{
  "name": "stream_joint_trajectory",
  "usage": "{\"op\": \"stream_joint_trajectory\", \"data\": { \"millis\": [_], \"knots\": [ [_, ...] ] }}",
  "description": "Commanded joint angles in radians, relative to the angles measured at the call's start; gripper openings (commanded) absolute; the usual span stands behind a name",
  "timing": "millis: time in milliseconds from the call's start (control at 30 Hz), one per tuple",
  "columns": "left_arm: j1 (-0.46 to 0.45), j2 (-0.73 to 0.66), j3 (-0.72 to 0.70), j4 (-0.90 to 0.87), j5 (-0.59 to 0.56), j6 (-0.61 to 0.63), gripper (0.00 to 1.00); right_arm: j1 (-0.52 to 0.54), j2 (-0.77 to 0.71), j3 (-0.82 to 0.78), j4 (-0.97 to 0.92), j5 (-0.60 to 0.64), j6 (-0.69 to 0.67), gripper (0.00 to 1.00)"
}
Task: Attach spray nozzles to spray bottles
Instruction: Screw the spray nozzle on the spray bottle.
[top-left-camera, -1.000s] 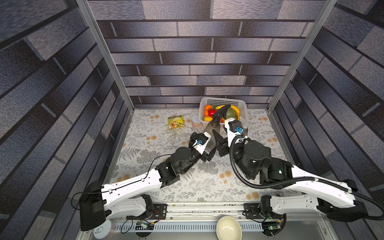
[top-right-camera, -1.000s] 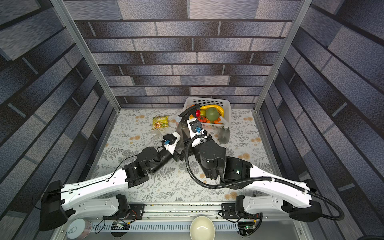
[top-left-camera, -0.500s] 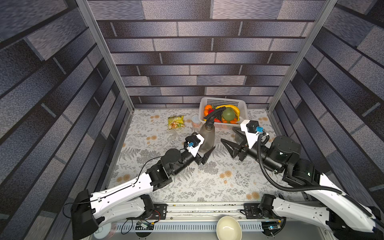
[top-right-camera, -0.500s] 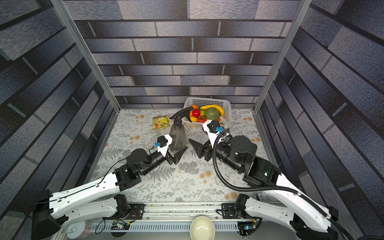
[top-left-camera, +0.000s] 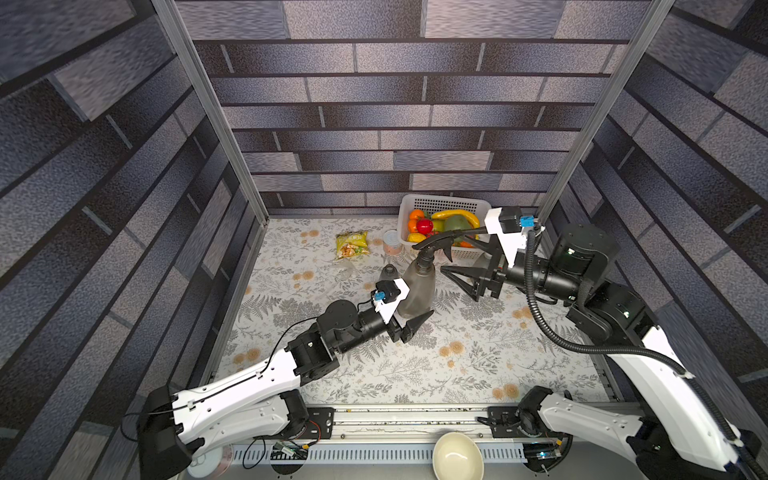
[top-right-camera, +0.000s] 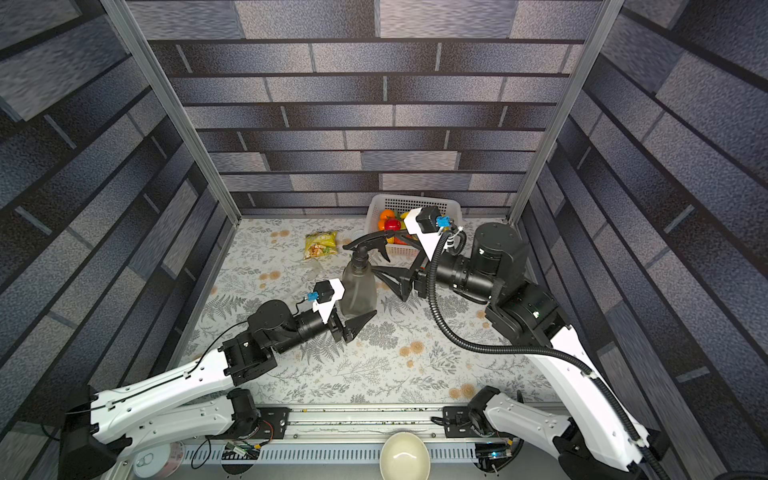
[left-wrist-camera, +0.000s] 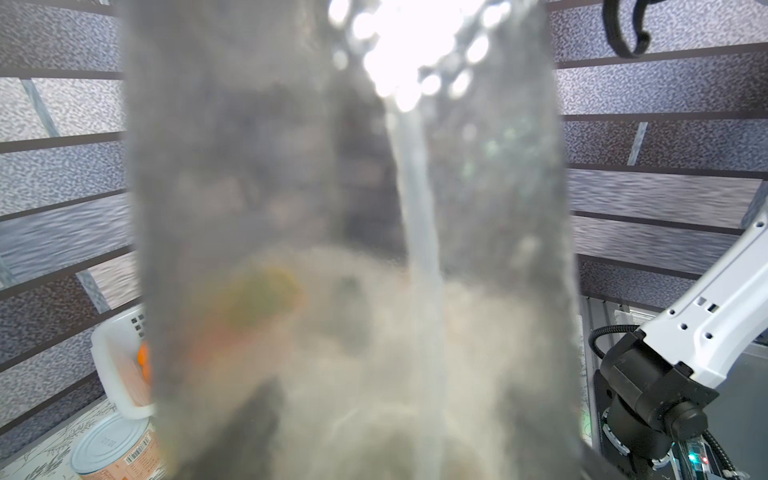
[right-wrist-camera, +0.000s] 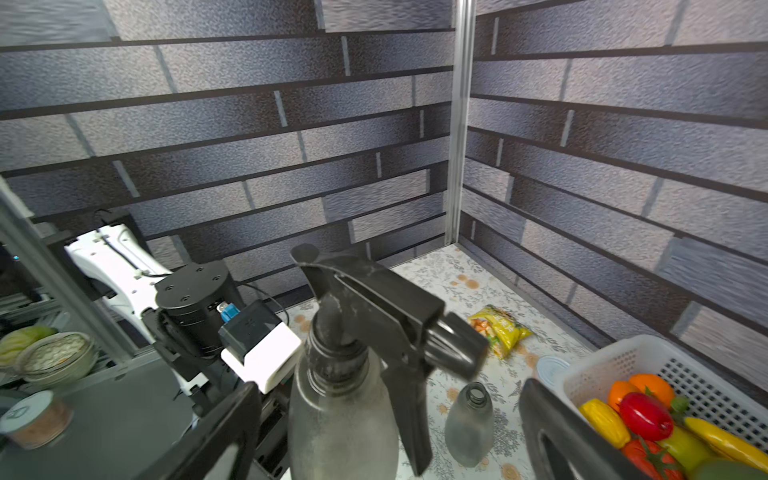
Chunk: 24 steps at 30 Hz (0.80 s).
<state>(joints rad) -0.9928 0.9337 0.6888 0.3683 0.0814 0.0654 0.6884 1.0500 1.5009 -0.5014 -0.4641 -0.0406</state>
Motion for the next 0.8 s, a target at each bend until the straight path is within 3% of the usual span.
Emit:
{"op": "stream_joint_trajectory", "data": {
  "millis": [0,467,767],
  "knots": [
    [0.010,-0.003,0.021,0.006,0.046,-0.032,0.64,-0.007,0.029,0.023,-0.004,-0.136,0.027,0.93],
    [0.022,0.041,0.034,0.018,0.063,-0.047,0.64,-0.008,0.070,0.004,0.061,-0.184,0.077,0.72],
    [0.019,0.056,0.048,0.020,0.065,-0.049,0.65,-0.007,0.071,-0.014,0.055,-0.160,0.088,0.52]
  ]
}}
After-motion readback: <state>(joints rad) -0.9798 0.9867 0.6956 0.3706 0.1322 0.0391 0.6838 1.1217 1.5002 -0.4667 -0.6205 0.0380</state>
